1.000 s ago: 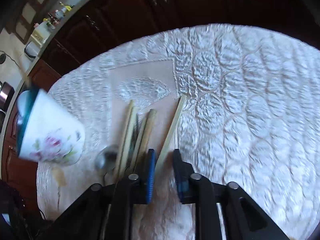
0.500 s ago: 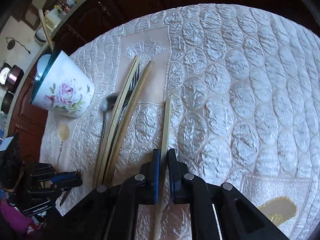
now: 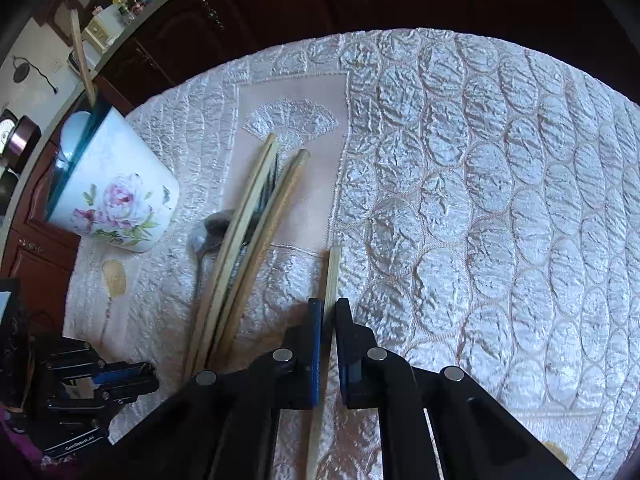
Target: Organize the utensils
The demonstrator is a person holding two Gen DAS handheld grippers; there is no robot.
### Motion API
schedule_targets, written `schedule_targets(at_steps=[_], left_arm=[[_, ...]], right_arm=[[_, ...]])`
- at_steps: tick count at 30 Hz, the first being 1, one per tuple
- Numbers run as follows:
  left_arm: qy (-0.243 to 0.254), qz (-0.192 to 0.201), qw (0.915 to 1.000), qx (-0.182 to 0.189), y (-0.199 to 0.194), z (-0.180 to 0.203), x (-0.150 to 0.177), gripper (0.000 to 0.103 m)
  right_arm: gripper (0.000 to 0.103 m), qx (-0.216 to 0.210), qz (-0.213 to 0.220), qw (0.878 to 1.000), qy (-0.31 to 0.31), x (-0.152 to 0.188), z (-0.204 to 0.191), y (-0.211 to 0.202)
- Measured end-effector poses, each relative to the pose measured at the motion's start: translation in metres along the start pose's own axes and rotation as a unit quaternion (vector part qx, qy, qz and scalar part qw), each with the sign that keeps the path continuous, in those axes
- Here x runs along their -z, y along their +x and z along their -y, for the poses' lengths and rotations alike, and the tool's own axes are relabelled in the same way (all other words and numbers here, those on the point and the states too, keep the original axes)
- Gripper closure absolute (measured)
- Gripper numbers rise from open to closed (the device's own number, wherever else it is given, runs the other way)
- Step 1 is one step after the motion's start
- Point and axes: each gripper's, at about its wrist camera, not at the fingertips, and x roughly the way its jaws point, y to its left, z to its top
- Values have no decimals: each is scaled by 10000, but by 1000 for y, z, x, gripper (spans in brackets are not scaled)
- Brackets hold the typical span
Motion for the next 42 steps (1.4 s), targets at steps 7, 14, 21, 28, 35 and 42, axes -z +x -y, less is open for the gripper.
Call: schedule_targets(at_steps=[7,14,21,28,35,42], left_arm=[[-333,571,9977,182,-38,-15,8,101],[-649,1129,9909,334,-85,-28,16,101],[-877,1587,9829,315,-122,-38,18,101],[-1049,1798,9779,177,-138,-43,27,102],[-1086,2108,9714,88,-170,-45,30,103],[-1182,2457,9621,106,-206,-53,23,103]], right_arm=[[98,-235,624,9975,-246,9,-14,-71],[98,-575,1010,9923,-427,17,-40,-114],[98,-803,1288,9856,-745,17,-81,-138],[98,-925,1465,9795,-1024,16,-110,-153],[98,-1095,1706,9722,-1170,3,-128,-167],[98,-1280,1964,9637,-1280,-18,-152,-181]])
